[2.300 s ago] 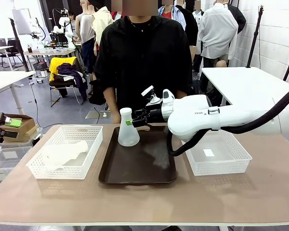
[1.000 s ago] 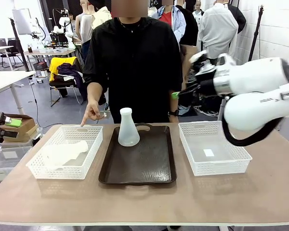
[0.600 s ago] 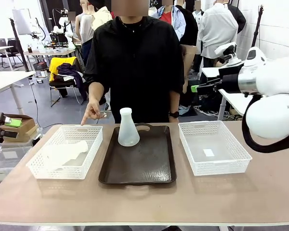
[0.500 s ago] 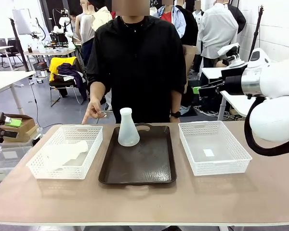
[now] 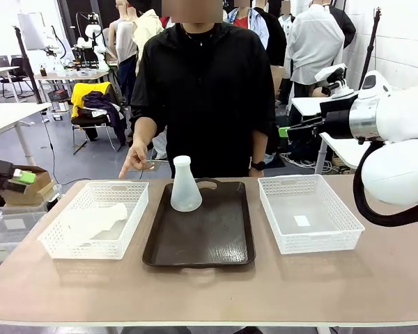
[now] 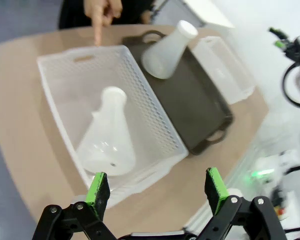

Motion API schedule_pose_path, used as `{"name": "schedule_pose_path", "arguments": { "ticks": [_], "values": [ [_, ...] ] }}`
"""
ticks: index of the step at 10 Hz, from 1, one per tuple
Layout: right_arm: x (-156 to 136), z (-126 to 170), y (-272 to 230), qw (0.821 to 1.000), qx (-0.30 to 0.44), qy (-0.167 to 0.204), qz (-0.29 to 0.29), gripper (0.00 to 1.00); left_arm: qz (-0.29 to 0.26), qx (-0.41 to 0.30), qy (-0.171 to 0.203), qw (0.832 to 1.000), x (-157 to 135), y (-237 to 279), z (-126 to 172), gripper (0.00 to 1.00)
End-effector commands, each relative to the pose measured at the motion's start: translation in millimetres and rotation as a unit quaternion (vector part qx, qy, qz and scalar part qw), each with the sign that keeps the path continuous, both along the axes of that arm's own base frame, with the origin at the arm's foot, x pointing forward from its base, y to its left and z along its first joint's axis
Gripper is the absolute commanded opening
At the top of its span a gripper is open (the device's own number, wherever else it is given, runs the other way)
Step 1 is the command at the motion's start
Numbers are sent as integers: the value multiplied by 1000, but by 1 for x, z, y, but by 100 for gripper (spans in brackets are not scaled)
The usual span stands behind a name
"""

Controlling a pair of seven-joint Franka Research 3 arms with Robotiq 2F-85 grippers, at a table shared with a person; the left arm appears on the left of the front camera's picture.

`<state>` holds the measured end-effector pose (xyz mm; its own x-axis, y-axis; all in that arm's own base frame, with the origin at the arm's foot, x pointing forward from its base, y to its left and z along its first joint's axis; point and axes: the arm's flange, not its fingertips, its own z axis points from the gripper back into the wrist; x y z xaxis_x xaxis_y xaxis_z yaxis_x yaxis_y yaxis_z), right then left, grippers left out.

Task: Prepare the laboratory tools.
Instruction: Pick up the Big flask that the person points to.

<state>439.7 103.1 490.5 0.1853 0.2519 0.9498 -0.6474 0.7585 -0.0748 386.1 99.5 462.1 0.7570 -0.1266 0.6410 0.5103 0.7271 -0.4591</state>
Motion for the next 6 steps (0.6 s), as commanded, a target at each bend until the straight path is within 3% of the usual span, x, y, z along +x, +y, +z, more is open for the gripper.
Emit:
{"name": "schedule_pose_path", "arguments": {
  "ticks": [1,3,6],
  "values": [
    [1,1,-1,1000,0,-8,-1,100,-4,197,-80,977,22,-39,28,100],
    [1,1,-1,1000,0,-8,-1,100,-58,359,-137,921,51,-86,44,100],
    [1,1,-1,1000,0,-8,-1,100,-158,464,-109,865,94,-140,32,100]
  ]
}}
